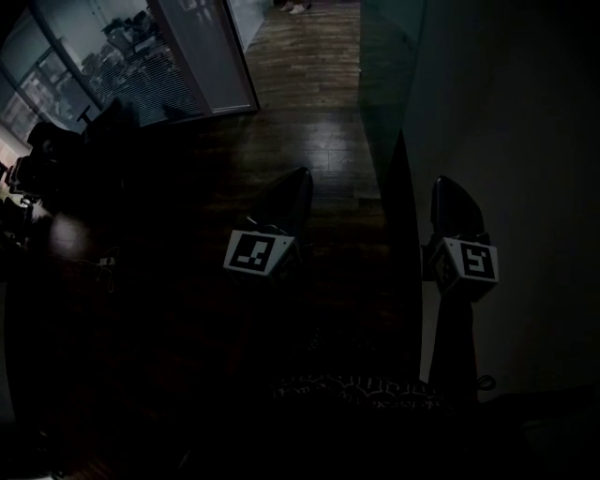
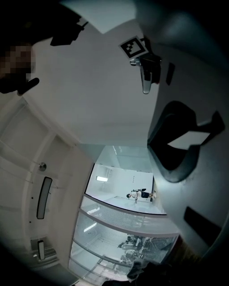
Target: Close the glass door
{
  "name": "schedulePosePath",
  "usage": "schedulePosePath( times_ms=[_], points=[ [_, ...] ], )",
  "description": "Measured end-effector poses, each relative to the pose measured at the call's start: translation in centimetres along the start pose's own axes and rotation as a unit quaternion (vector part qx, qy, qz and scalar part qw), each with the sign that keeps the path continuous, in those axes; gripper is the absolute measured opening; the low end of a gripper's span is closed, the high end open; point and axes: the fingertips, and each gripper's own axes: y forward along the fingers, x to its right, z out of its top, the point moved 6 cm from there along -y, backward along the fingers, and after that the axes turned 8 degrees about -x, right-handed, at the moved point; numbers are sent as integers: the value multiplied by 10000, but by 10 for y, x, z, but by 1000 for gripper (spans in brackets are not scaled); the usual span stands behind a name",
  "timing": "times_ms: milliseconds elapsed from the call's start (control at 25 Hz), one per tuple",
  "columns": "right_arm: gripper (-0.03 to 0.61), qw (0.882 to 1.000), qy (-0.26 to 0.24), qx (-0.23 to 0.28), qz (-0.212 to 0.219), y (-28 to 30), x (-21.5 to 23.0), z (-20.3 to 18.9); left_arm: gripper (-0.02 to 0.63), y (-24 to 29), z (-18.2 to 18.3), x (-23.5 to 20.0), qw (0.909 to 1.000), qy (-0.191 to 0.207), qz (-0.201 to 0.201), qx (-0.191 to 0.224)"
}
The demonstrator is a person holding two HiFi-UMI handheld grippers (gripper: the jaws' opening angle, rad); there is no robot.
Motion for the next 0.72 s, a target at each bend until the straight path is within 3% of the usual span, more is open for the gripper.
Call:
schedulePosePath(
  times_ms=[720],
  points=[
    [2, 9990, 40, -3, -444, 155, 19, 20, 2, 133, 9, -114, 9994, 14, -320, -92]
  ],
)
